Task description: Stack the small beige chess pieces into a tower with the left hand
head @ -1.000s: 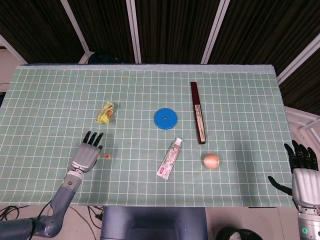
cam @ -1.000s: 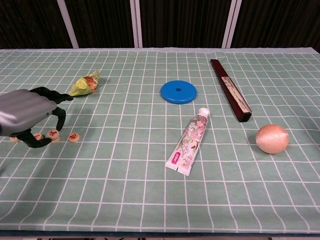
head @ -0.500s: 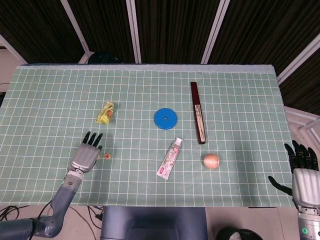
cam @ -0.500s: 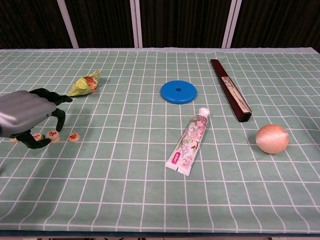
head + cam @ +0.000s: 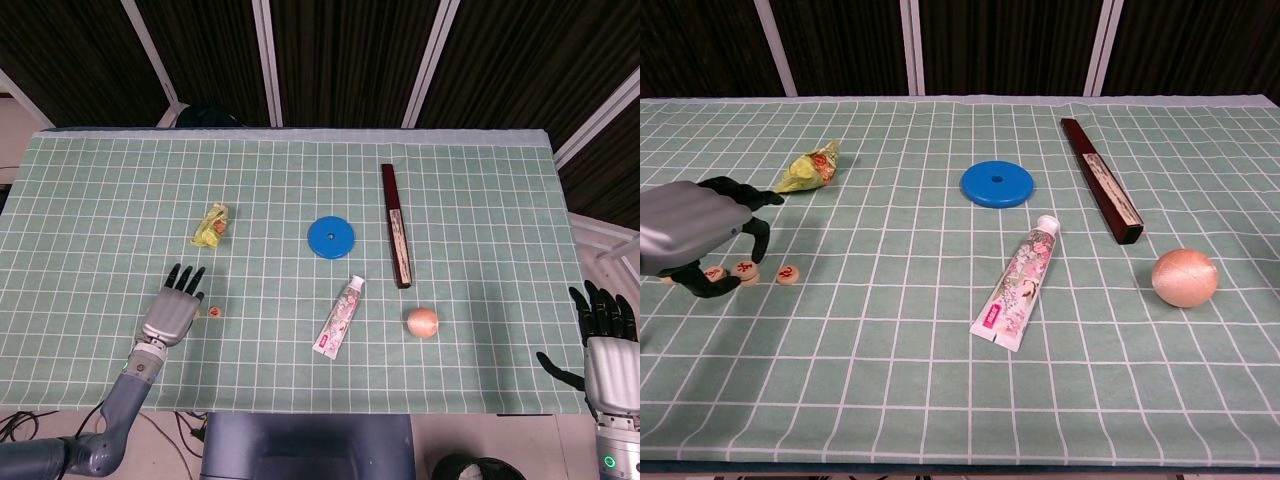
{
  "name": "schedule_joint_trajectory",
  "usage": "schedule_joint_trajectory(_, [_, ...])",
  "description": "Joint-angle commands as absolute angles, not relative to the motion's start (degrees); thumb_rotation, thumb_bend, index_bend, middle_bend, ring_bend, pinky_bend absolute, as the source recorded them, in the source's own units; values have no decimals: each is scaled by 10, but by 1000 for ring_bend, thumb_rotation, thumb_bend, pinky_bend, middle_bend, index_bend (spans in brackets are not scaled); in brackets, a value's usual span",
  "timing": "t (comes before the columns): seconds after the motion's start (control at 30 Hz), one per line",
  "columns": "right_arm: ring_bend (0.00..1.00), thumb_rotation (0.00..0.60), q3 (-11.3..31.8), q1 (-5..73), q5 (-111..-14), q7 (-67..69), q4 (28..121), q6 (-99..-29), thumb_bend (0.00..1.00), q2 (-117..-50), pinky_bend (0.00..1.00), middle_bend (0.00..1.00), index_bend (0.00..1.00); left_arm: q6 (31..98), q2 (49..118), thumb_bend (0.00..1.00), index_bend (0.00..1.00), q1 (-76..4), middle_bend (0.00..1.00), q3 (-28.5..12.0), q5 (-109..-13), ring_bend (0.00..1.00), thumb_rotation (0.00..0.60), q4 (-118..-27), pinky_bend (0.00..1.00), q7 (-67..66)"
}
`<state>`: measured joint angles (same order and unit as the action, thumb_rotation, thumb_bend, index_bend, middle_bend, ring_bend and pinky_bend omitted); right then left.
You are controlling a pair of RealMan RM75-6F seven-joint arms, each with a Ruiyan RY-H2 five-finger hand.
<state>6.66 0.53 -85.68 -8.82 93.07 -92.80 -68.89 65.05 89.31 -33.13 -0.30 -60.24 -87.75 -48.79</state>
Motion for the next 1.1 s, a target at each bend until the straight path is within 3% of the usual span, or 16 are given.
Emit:
schedule_joint_trajectory(0.03, [0,600,67,5,-857,-88,931,-928,233,-689,0,13,81,652,893,352,440,-331,0,-3,-602,0,600,-878,0,-489])
schedule_joint_trajectory(0.8, [0,600,67,5,-854,-91,932,-927,232,-689,0,13,81,669,887,337,394,-326,0,-5,-625,0,600,-892,0,-481])
schedule_joint_trajectory(1.1, [0,600,68,5,-852,-92,934,-927,233,-689,0,13,81,660,902,270,381,-335,0,-14,-628,0,600,-891,0,-478])
